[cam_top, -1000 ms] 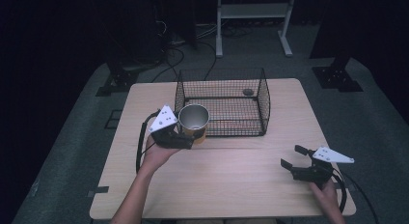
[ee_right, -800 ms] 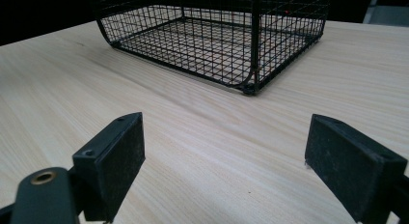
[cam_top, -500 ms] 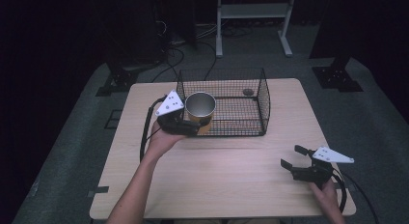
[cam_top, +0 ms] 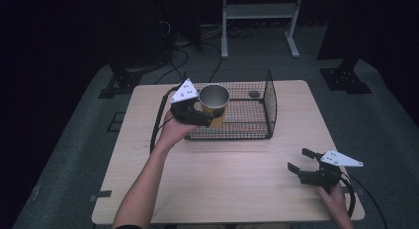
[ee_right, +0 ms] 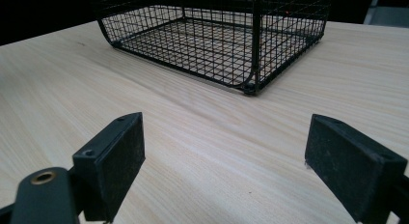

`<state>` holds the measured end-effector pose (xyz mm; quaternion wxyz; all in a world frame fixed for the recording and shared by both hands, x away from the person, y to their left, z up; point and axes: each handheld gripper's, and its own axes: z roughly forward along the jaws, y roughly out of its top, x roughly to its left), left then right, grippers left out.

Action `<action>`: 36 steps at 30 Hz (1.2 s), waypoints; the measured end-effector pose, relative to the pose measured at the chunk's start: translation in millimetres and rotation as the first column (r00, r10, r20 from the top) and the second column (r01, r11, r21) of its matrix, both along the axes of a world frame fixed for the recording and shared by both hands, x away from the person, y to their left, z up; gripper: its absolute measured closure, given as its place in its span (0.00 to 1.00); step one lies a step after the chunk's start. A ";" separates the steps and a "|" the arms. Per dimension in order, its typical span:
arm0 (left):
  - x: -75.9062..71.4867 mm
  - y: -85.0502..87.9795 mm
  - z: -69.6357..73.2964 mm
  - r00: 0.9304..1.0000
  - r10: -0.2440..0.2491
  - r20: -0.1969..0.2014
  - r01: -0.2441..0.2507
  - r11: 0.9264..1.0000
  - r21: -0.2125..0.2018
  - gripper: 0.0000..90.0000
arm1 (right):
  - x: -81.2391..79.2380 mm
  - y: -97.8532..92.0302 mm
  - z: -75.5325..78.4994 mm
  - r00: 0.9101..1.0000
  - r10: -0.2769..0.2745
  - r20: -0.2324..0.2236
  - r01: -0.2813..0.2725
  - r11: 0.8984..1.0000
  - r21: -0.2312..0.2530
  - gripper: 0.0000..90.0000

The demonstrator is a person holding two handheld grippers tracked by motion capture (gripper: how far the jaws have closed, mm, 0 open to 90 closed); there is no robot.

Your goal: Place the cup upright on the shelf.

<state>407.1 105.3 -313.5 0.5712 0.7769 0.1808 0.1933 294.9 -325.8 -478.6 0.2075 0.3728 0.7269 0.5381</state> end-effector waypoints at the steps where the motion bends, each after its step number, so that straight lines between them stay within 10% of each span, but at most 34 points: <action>1: 1.5 -0.9 0.4 1.000 -0.001 0.001 0.001 1.000 0.000 0.16 | 0.0 -0.1 0.0 1.000 0.001 0.000 -0.001 1.000 0.000 0.14; 36: 86.1 -43.7 -14.1 0.995 -0.025 -0.092 0.025 1.000 0.002 0.16 | 0.2 -1.9 -0.3 1.000 0.007 0.000 -0.007 1.000 0.015 0.14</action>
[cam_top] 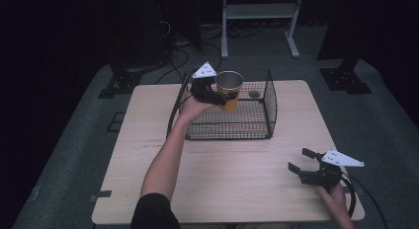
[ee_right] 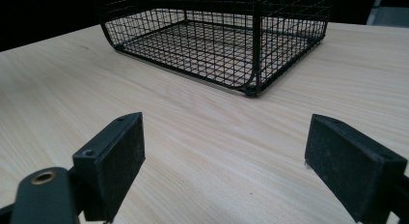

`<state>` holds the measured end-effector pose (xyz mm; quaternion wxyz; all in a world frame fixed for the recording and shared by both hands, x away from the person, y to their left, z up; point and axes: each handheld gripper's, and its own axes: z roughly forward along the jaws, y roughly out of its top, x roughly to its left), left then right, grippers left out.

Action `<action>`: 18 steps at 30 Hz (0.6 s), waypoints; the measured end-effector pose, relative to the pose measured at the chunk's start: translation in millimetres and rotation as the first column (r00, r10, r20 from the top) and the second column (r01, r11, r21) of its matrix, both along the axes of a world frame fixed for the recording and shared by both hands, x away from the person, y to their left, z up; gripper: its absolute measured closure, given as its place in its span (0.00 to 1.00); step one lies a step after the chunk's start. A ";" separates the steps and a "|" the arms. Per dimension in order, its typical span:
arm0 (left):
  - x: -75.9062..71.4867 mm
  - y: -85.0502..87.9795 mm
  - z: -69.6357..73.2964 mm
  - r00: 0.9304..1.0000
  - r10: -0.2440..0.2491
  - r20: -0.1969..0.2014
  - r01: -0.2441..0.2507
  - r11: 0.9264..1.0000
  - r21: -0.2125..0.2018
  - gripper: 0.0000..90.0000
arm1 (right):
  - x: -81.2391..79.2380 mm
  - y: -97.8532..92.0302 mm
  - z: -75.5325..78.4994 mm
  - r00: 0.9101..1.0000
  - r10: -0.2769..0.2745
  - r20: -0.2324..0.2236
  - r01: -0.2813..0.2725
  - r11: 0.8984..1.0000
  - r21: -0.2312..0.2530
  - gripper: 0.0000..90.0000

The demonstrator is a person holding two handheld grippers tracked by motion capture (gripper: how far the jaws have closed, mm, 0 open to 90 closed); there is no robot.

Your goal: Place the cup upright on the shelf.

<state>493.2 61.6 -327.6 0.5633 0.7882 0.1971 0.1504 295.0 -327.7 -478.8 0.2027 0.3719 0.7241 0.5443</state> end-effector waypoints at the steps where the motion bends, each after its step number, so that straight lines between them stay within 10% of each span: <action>1: 1.5 -1.2 -1.2 1.000 0.000 -0.006 0.000 1.000 0.000 0.16 | -0.1 0.0 0.0 1.000 0.000 -0.001 0.000 1.000 0.001 0.14; 18: 30.5 -16.1 -25.4 0.997 0.006 -0.078 -0.005 1.000 0.013 0.16 | 0.3 -1.3 0.0 1.000 0.002 -0.001 -0.002 1.000 0.010 0.14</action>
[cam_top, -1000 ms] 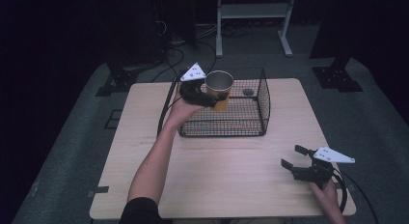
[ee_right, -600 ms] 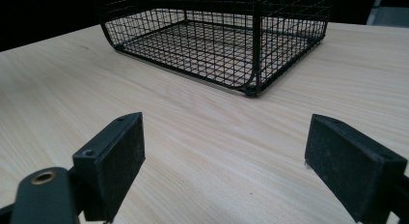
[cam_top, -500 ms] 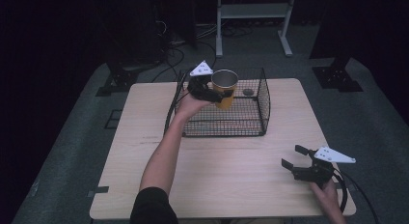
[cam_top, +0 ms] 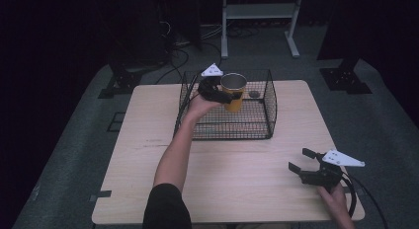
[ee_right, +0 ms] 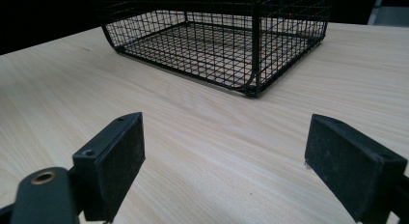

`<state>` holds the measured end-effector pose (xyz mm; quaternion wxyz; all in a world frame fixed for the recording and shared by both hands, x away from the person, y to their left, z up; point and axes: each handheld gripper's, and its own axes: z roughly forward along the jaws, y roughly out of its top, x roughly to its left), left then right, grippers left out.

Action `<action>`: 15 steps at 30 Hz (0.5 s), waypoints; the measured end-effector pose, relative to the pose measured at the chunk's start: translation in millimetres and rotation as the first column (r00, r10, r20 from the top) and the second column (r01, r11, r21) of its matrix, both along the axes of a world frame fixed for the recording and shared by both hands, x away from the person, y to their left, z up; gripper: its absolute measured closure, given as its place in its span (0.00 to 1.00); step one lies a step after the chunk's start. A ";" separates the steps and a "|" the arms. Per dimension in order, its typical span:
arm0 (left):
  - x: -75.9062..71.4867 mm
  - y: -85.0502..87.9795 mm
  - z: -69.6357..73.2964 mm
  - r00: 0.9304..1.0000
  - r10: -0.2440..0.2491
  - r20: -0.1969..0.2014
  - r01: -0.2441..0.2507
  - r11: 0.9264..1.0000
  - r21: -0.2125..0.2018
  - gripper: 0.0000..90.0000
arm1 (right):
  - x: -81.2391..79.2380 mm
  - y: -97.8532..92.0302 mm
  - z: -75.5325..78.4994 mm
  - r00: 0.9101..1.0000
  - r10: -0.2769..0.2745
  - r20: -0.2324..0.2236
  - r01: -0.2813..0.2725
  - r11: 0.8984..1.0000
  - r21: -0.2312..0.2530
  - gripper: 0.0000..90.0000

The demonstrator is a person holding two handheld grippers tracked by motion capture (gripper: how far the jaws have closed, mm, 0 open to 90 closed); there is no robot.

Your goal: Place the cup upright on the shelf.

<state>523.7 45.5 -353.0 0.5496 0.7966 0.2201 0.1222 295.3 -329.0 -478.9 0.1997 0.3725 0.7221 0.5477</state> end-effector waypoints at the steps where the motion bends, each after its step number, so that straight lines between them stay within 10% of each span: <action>1: 1.1 -0.1 -0.9 1.000 0.001 -0.005 -0.001 1.000 0.002 0.16 | 0.0 0.0 0.0 1.000 0.000 0.000 0.000 1.000 0.000 0.14; 15: 16.1 -10.5 -17.7 0.998 -0.003 -0.060 0.006 0.999 0.039 0.16 | 0.1 -0.7 -0.1 1.000 0.000 -0.002 0.000 1.000 0.006 0.14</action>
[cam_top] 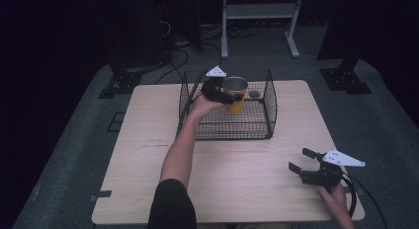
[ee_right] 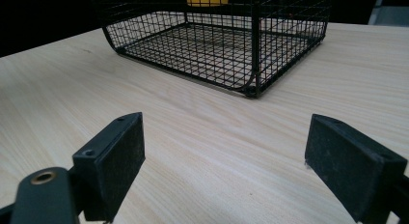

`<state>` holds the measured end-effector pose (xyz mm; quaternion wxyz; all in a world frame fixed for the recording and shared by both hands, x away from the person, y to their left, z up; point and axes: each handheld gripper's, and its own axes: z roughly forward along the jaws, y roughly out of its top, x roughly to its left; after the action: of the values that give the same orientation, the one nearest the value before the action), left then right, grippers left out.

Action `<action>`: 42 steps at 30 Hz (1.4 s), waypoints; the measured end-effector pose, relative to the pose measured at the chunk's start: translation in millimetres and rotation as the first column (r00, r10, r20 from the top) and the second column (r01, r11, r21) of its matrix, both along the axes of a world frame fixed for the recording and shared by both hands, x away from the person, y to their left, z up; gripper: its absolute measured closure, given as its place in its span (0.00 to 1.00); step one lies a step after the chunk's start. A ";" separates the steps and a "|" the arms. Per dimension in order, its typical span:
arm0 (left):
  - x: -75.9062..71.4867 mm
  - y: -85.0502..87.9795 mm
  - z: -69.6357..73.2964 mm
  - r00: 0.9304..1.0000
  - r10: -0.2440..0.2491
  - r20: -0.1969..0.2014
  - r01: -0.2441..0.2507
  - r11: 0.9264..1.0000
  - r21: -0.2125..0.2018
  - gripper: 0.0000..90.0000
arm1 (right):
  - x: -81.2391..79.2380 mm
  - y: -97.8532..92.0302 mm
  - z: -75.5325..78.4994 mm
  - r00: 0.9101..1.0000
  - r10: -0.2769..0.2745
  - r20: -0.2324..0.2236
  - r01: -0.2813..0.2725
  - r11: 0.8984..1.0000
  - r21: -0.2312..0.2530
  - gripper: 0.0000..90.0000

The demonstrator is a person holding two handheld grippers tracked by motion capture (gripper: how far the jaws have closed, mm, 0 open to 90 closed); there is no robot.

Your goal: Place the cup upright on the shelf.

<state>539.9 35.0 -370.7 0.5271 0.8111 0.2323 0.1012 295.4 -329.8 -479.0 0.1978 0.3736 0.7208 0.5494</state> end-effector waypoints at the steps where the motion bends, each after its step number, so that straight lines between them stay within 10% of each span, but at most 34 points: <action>1: 0.5 -0.9 -0.9 1.000 -0.002 -0.002 0.002 1.000 0.004 0.16 | 0.0 -0.1 0.0 1.000 0.000 0.000 0.000 1.000 0.001 0.14; 42: 10.4 -20.8 -32.0 0.994 -0.039 -0.097 0.055 0.984 0.169 0.13 | 0.1 -1.2 -0.1 1.000 0.004 -0.004 -0.004 1.000 0.012 0.14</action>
<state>550.2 14.1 -402.7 0.4463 0.8625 0.2281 0.0701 295.5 -330.9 -479.0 0.1932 0.3745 0.7184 0.5535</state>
